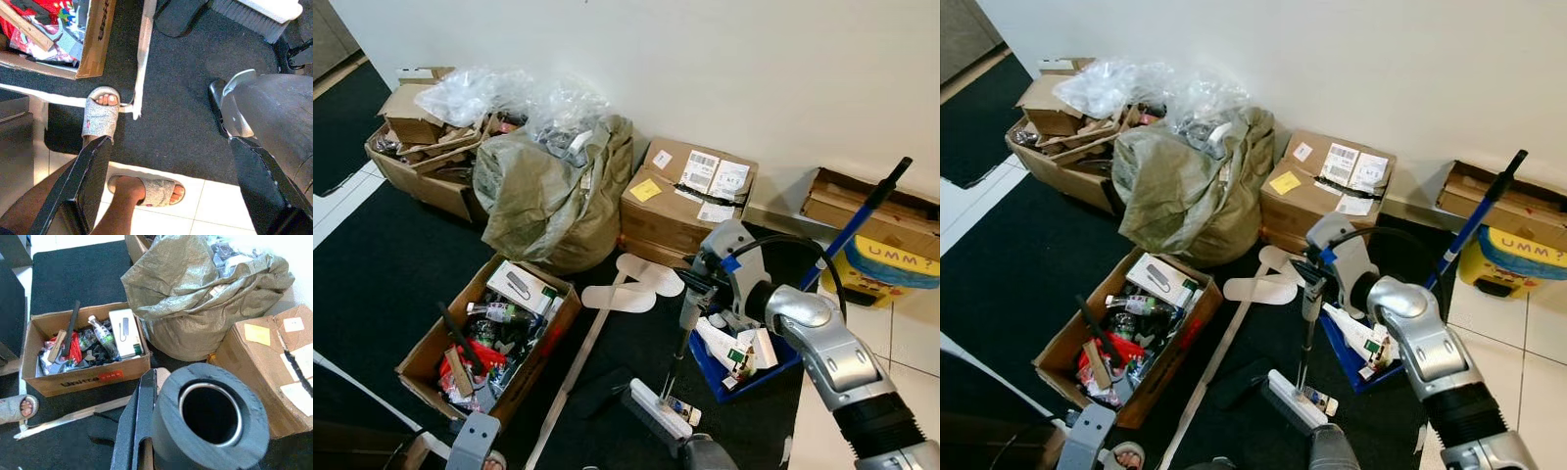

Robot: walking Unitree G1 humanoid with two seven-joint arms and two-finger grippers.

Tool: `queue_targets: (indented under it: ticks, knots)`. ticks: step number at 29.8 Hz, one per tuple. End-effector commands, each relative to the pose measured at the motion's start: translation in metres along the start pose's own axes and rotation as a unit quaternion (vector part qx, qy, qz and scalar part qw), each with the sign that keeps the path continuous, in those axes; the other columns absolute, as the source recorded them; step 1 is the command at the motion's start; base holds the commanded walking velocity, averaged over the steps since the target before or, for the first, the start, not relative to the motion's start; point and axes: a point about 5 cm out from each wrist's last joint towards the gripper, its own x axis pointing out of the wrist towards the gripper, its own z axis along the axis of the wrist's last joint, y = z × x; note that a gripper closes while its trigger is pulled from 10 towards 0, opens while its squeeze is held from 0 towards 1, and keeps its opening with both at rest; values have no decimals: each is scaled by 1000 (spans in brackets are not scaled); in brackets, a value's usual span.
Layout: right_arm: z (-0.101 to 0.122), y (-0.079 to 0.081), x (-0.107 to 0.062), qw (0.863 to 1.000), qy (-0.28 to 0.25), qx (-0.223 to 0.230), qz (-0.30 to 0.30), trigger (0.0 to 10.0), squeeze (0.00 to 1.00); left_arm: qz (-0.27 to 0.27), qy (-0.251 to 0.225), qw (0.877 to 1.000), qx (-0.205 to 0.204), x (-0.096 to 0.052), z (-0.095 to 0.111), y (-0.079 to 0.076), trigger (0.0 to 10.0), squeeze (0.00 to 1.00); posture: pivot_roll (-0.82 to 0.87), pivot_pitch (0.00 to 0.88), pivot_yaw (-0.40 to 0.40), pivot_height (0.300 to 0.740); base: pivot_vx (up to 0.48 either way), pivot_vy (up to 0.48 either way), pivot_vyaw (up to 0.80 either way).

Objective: Sweep floor

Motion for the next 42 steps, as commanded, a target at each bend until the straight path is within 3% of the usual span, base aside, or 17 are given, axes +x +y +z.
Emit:
queue_targets:
  ticks: [1,4,14,42]
  knots:
    - [19,-19,-8,993,-20,-106,-47,10000,0,7,24,1000,-4,-8,-16,7,10000,0,-51,255,112,740,0,0,0]
    - [22,-30,-10,990,-13,-125,-71,10000,0,8,25,1000,-4,-8,-16,7,10000,0,-50,253,113,740,0,0,0]
    - [29,-45,-15,985,-13,-141,-95,10000,0,7,25,1000,-3,-6,-13,6,10000,0,-57,226,108,740,0,0,0]
    - [42,-61,-20,979,-7,-148,-143,10000,0,1,25,1000,-3,-5,-12,2,10000,0,-62,212,110,740,0,0,0]
